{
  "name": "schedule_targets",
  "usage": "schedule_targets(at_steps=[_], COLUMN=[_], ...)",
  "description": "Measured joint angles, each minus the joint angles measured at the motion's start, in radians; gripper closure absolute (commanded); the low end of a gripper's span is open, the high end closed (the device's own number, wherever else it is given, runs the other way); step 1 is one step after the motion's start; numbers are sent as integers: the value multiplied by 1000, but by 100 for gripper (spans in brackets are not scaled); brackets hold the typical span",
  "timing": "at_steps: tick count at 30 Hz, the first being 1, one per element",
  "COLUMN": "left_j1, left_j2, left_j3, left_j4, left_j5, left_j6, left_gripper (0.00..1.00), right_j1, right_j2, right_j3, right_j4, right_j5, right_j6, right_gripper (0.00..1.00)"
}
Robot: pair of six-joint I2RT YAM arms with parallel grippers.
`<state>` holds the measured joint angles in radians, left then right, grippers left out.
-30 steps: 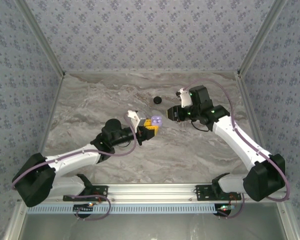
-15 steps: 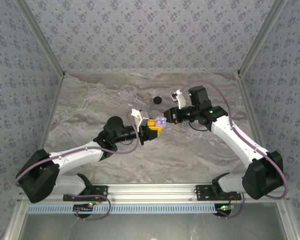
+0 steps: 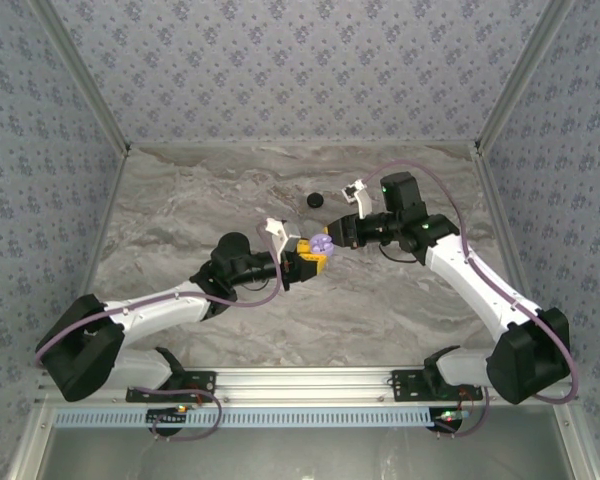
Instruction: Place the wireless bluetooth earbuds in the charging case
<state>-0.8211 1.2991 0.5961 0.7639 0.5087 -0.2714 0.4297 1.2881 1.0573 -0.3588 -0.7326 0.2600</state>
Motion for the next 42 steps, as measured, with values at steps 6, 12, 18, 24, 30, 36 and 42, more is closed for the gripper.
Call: schedule_targets(at_steps=[6,12,18,24,30,36,42], left_j1=[1,8,13,27,59,84,121], left_j2=[0,13,19,19,46,145,303], left_j3=[0,0,1,2,63,169,319], left_j4=[1,0,-11,-47,-175,-362,-608], left_j5=[0,8,20,2,-69,-167,-214], left_j6=[-18,-38,-56,-72,-98,-155,-253], left_gripper=[75,78,78,78,78,78,77], right_j1=[0,0,-2,2,6,-29,-42], right_j2=[0,0,-8,-30,-41,-41,-41], right_j3=[0,0,0,0,0,0,-24], right_j4=[1,0,1,-2,-59,-113,-136], right_j5=[0,21,20,12,207,406,465], right_j6=[-12,-33,-43,-49,-47,-23,-10], right_gripper=[77,76,76,73,70,69,68])
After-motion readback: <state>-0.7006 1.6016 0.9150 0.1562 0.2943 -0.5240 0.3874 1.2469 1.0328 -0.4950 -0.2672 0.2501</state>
